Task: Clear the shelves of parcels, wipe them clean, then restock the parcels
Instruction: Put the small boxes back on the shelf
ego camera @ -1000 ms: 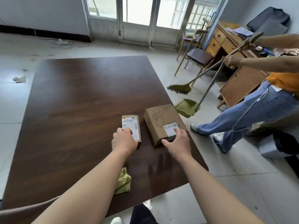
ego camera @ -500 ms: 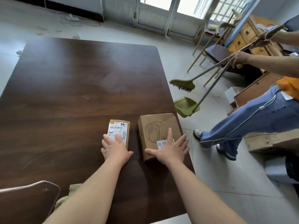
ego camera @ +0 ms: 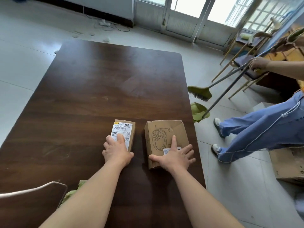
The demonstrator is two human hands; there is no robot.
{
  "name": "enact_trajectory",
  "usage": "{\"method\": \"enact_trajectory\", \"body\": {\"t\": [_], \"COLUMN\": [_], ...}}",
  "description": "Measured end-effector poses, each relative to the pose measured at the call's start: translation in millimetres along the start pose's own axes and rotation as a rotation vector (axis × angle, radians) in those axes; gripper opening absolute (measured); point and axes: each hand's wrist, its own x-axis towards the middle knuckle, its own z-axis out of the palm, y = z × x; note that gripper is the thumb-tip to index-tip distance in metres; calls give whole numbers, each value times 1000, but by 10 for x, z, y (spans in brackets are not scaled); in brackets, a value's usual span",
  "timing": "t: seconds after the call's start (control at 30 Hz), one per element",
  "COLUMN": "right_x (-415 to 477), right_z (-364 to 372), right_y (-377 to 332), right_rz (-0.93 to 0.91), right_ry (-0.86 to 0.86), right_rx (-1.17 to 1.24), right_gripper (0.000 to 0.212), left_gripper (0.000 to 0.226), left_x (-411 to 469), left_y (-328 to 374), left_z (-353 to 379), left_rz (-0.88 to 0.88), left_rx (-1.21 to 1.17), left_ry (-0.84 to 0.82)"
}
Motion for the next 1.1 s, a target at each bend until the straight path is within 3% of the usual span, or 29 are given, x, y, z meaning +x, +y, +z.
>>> {"method": "enact_trajectory", "body": {"t": [0.63, 1.1], "right_x": [-1023, -3110], "right_z": [25, 1110], "right_y": [-1347, -2308], "right_rz": [-440, -844], "right_ry": [99, 79], "right_rx": [-97, -183], "right_gripper": [137, 138], "left_gripper": [60, 56], "left_x": [-611, -2256], "left_y": [-1506, -3842], "left_z": [-927, -1085], "left_rz": [-277, -665], "left_rx": [-212, -367], "left_ry": [310, 482]}}
